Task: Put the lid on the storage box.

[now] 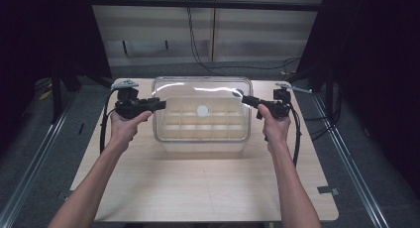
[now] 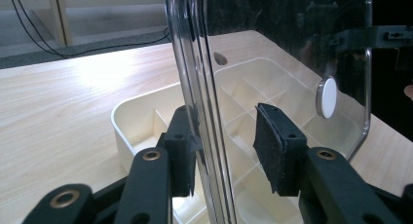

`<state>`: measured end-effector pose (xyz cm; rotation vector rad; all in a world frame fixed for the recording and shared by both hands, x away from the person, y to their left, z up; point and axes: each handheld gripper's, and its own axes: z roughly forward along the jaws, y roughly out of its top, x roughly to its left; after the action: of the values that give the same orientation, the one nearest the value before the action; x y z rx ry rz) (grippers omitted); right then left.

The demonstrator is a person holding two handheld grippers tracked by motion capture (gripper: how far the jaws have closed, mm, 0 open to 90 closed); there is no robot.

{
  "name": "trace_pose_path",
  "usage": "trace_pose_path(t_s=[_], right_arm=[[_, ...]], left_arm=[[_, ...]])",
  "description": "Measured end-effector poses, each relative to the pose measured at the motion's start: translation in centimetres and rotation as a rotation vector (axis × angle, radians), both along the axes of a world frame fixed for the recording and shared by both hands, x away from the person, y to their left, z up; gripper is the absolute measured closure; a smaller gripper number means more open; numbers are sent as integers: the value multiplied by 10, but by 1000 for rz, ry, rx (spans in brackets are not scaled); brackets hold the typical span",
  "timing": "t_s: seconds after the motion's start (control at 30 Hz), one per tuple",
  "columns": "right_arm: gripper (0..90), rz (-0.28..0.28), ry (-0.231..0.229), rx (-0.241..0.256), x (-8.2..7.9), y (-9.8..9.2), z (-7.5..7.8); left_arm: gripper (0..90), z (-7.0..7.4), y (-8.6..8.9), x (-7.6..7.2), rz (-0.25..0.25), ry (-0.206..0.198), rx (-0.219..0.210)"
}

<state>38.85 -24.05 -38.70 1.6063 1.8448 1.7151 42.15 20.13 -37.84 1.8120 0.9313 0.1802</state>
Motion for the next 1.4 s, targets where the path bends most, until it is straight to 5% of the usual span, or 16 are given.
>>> trace_pose_path(t_s=[0.7, 1.0, 1.17, 1.4], right_arm=[[677, -15, 1, -32, 10, 0, -11], [668, -28, 23, -50, 18, 0, -18], [632, -40, 48, -107, 24, 3, -20], [616, -54, 79, -108, 30, 4, -28]], left_arm=[[575, -16, 1, 13, 7, 26, 16], [584, -24, 2, 19, 18, 53, -1], [547, -27, -4, 25, 25, 75, 37], [536, -36, -4, 32, 26, 102, 35]])
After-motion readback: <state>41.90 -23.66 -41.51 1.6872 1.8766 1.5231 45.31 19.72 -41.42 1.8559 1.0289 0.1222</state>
